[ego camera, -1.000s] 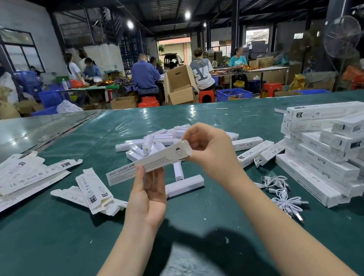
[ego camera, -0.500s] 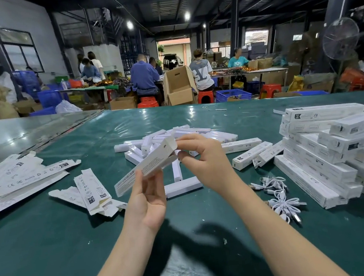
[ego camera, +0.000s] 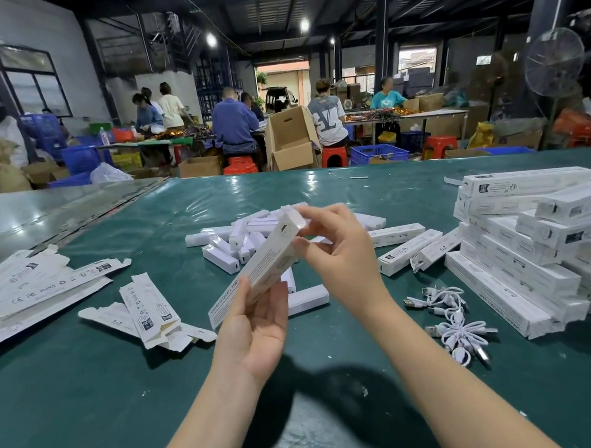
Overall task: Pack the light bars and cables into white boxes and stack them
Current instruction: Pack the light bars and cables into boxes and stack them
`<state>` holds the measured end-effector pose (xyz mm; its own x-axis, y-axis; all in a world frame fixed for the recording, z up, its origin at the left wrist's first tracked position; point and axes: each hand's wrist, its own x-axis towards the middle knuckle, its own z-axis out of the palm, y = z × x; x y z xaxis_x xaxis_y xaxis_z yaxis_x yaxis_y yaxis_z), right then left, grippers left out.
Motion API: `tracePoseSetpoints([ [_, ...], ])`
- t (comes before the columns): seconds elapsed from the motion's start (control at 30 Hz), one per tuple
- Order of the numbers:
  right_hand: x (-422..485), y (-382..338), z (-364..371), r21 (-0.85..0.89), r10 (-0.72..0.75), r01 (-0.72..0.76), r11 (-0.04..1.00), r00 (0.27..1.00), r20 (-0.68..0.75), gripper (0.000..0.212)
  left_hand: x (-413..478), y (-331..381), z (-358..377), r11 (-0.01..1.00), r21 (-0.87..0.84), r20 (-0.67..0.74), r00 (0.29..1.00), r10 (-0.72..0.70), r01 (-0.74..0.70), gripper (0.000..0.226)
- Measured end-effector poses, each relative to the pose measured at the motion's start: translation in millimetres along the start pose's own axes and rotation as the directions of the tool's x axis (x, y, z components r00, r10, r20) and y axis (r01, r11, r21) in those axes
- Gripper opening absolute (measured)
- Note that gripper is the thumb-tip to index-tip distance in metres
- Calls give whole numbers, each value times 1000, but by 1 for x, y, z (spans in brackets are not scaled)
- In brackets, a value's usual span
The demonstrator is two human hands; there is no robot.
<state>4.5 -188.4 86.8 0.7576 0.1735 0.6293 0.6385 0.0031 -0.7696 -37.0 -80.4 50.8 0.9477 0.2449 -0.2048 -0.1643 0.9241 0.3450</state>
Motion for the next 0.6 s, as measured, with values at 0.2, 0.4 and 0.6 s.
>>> tracePoseSetpoints([
  [0.2,1,-1,-1,-17,70,-68,998,985,161,31,6,12,-5,995,-17,28,995,-95,95,20],
  [0.4,-16,8,21,-92,-133,143,985,985,111,13,8,23,-7,988,-43,65,987,-144,147,30],
  [0.6,-29,19,36,-302,-305,364,881,926,224,13,8,28,-4,988,46,88,984,-152,149,32],
])
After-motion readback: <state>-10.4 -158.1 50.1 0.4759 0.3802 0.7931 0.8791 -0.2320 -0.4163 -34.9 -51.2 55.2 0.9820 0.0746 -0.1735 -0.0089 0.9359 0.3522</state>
